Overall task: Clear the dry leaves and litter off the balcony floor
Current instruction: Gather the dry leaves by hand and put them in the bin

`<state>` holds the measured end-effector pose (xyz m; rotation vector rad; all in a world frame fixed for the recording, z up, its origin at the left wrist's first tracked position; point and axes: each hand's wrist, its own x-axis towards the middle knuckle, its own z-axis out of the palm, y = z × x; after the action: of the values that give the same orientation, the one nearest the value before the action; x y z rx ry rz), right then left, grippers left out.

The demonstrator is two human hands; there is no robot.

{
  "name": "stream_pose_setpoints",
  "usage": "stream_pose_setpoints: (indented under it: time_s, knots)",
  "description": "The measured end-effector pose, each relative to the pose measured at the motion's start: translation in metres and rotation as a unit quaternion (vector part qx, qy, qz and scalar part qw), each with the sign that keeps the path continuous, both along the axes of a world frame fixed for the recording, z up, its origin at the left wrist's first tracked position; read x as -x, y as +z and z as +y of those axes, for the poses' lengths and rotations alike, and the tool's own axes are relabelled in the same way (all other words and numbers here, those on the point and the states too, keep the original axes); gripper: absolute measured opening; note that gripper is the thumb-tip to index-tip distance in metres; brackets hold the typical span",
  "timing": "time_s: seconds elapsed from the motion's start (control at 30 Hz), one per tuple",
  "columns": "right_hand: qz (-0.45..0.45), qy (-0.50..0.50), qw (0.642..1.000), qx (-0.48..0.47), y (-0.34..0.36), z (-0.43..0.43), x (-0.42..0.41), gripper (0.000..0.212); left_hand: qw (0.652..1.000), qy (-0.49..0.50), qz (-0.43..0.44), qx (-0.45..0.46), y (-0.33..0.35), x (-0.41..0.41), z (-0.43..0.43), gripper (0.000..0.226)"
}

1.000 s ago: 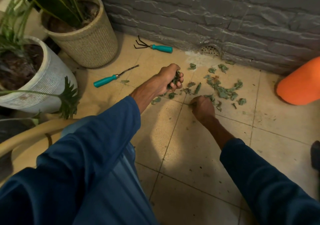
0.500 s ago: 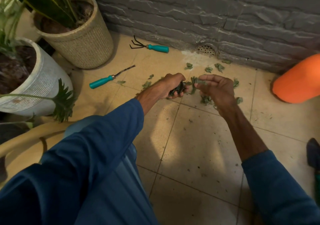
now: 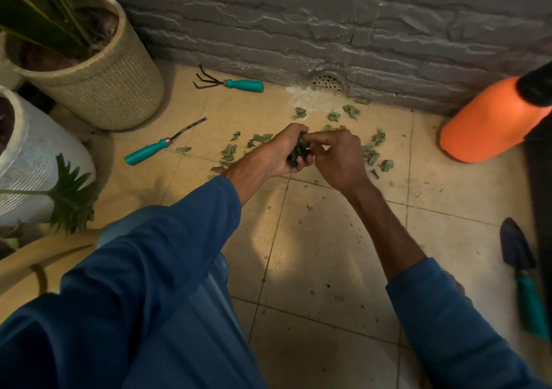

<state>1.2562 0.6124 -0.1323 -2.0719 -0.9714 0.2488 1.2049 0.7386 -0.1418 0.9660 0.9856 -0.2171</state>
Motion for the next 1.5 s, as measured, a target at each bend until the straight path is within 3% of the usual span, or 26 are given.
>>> stream_pose_setpoints:
  time_s: [0.1,0.33,0.53,0.63,0.73,0.8,0.93,1.0,1.27,1.5]
  knots:
    - [-0.023,0.028,0.999,-0.012,-0.001,-0.008,0.000,0.037,1.000,-0.018,0.003,-0.016,-0.003,-0.004,-0.003,0.029]
    - [0.058,-0.078,0.994,-0.040,-0.009,-0.020,-0.024,0.017,0.998,-0.065,-0.002,-0.006,-0.005,-0.018,-0.019,0.026]
    - [0.056,-0.135,0.987,-0.067,-0.016,-0.033,-0.028,0.011,0.995,-0.060,0.014,-0.076,-0.007,-0.033,-0.031,0.019]
    - [0.102,-0.145,0.982,-0.072,-0.019,-0.045,-0.037,0.009,0.992,-0.074,0.014,-0.101,-0.010,-0.039,-0.036,0.021]
    - [0.132,-0.165,0.977,-0.036,-0.035,-0.071,-0.057,0.010,0.992,-0.073,0.008,-0.099,-0.009,-0.040,-0.035,0.023]
    - [0.073,-0.189,0.979,0.025,-0.054,-0.092,-0.073,0.011,0.993,-0.071,0.008,-0.090,-0.009,-0.041,-0.032,0.025]
    - [0.067,-0.268,0.947,0.163,-0.100,-0.130,-0.094,0.019,0.993,-0.083,0.010,-0.079,-0.012,-0.042,-0.032,0.024]
    - [0.057,-0.236,0.947,0.208,-0.120,-0.139,-0.097,0.024,0.993,-0.091,0.009,-0.080,-0.013,-0.042,-0.033,0.023]
    - [-0.025,-0.152,0.935,0.319,-0.132,-0.130,-0.113,0.004,0.991,-0.101,0.013,-0.087,-0.015,-0.043,-0.035,0.024]
    - [-0.050,-0.085,0.948,0.303,-0.135,-0.132,-0.116,0.011,0.990,-0.107,0.011,-0.093,-0.014,-0.043,-0.036,0.023]
